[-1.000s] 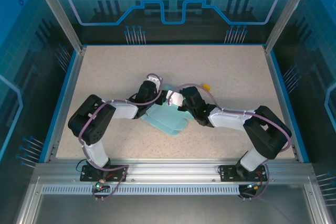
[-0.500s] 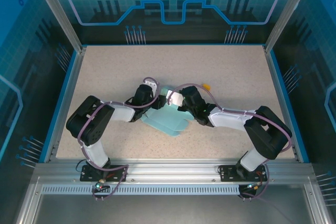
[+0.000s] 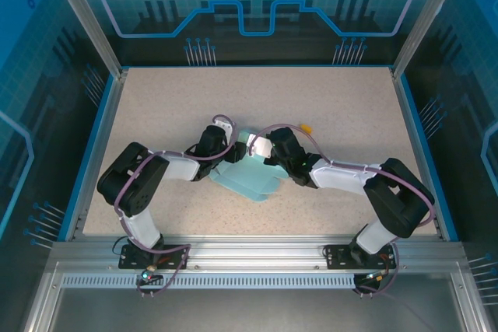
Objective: Fold the paper box
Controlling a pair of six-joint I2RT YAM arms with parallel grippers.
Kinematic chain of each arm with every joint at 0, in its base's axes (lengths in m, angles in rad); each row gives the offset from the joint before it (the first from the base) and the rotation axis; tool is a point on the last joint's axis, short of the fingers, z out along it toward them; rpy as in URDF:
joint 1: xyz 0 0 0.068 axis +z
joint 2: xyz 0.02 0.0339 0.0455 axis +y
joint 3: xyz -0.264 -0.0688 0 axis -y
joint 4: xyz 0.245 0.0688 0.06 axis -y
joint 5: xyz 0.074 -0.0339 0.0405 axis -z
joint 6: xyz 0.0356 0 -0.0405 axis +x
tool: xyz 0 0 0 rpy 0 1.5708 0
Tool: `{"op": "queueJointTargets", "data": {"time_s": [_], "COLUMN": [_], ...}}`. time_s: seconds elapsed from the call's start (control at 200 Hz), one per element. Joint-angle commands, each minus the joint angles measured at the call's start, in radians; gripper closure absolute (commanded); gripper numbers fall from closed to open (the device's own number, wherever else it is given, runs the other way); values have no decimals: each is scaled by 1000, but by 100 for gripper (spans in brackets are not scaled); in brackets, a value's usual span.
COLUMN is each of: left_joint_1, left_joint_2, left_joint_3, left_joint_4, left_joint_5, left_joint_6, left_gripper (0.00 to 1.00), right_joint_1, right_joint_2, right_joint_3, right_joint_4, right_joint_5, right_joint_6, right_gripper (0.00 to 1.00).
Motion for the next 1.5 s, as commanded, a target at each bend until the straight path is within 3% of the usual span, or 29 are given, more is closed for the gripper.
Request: {"op": "queueJointTargets", "data": {"time_s": [0.0, 0.31, 0.685, 0.986, 1.146, 1.271, 1.496], "left_joint_1": [15, 15, 15, 11, 6, -1, 0], "left_joint_2": [18, 11, 49, 69, 77, 88, 77], "left_joint_3": [1, -5, 67, 119, 149, 178, 145], "left_joint_4": [-63, -38, -57, -142, -188, -223, -127], "left_joint_5": [-1, 33, -64, -223, -280, -305, -169], "left_joint_6": [1, -18, -39, -167, -222, -234, -162], "left_gripper": [29, 27, 46, 67, 71, 72, 59], "right_joint_1": [-16, -13, 2, 28, 40, 42, 25], "right_joint_2": [-48, -51, -51, -44, -39, -37, -31], "right_joint_3": [18, 19, 7, -6, -15, -23, -3], "right_joint_4": [-4, -8, -26, -19, -13, -9, -15], "right_joint_5": [37, 40, 0, -14, -12, -12, 32], "right_joint_6": [16, 13, 38, 68, 81, 97, 82], "right_gripper": [100, 100, 100, 100, 100, 100, 100]}}
